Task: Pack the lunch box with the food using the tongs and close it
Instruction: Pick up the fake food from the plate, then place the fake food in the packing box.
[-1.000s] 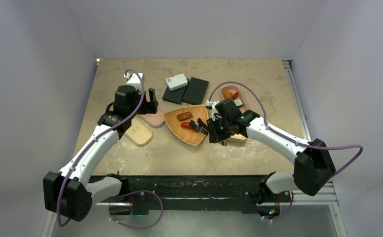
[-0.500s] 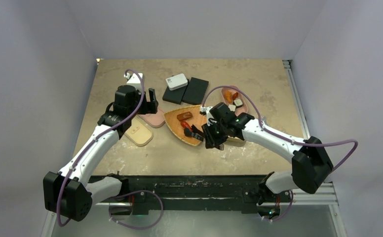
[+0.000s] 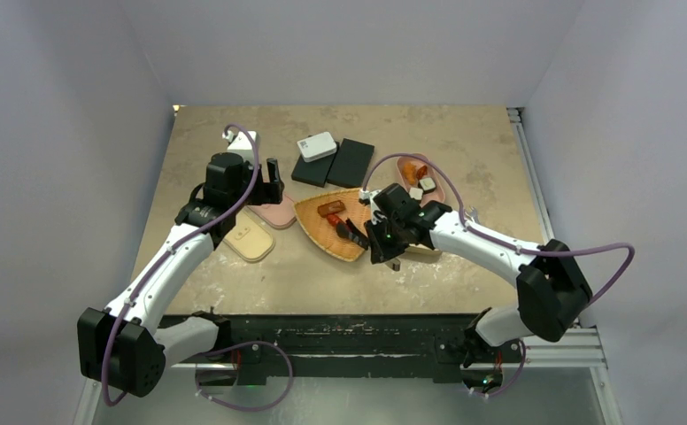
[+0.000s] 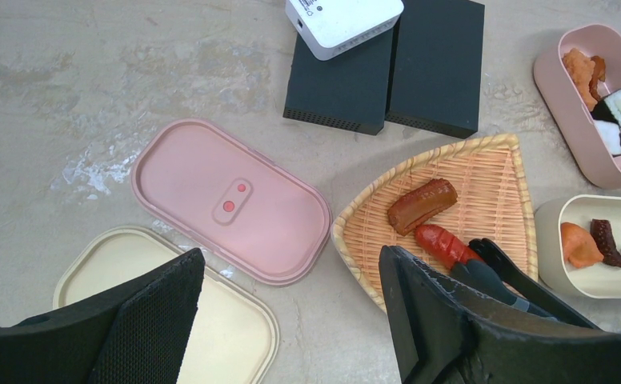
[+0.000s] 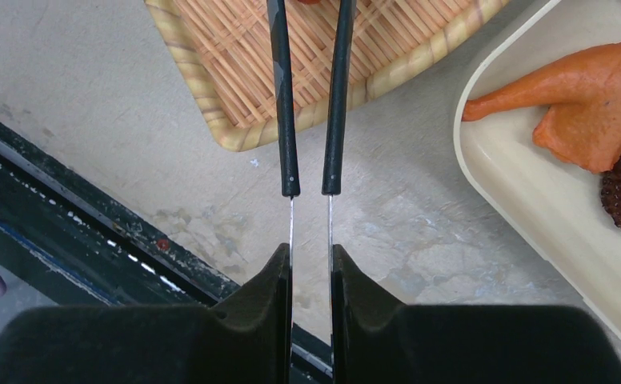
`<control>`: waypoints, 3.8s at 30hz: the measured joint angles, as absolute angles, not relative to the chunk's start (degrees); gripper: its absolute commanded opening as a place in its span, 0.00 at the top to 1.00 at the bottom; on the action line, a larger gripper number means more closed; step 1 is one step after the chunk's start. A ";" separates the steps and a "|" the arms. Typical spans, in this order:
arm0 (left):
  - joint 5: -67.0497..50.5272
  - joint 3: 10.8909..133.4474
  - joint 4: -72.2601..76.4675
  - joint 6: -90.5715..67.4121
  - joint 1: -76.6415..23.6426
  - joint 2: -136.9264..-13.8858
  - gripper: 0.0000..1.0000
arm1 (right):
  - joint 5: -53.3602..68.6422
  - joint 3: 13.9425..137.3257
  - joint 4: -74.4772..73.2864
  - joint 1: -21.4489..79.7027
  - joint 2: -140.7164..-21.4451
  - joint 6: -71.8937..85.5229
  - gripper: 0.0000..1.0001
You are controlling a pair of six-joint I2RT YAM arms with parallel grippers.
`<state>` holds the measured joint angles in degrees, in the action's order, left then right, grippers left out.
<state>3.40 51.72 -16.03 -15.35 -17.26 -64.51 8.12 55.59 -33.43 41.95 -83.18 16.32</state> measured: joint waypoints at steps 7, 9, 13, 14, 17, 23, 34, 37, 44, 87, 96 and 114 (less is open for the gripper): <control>3.36 51.72 -16.03 -15.35 -17.26 -64.51 0.21 | 8.27 56.47 -33.45 42.00 -81.71 16.99 1.00; 3.29 51.72 -16.03 -15.35 -17.28 -64.51 0.21 | 8.25 56.58 -33.56 42.00 -81.01 17.56 1.00; 3.22 51.72 -16.03 -15.35 -17.26 -64.51 0.21 | 8.08 56.58 -34.46 42.00 -79.24 18.98 1.00; 3.22 51.72 -16.03 -15.35 -17.26 -64.51 0.21 | 8.03 56.58 -34.74 42.00 -78.61 19.38 1.00; 3.20 51.72 -16.03 -15.35 -17.26 -64.51 0.21 | 7.29 56.69 -35.79 42.00 -76.16 20.69 1.00; 2.74 51.64 -16.03 -15.35 -17.26 -64.51 0.21 | 6.46 56.93 -36.67 42.00 -73.01 22.59 1.00; 1.74 51.62 -16.03 -15.38 -17.26 -64.51 0.21 | -0.97 58.87 -43.07 41.93 -70.83 25.54 1.00; 1.65 51.62 -16.03 -15.38 -17.26 -64.51 0.21 | -3.11 59.16 -44.77 41.58 -68.75 26.00 1.00; 1.10 51.62 -16.03 -15.38 -17.26 -64.51 0.21 | -7.31 59.16 -48.31 40.40 -64.07 26.22 1.00; 0.67 51.62 -16.01 -15.40 -17.26 -64.51 0.21 | -14.04 46.35 -39.59 39.72 -58.41 26.50 0.76; 0.67 51.62 -16.01 -15.40 -17.26 -64.51 0.21 | -15.81 46.35 -40.03 39.70 -58.26 42.33 0.66; 0.67 51.62 -16.01 -15.40 -17.26 -64.51 0.21 | -21.63 51.90 -46.76 39.70 -56.27 44.91 0.61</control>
<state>0.67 51.62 -16.01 -15.40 -17.26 -64.51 -21.63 51.90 -46.76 39.70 -56.27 44.91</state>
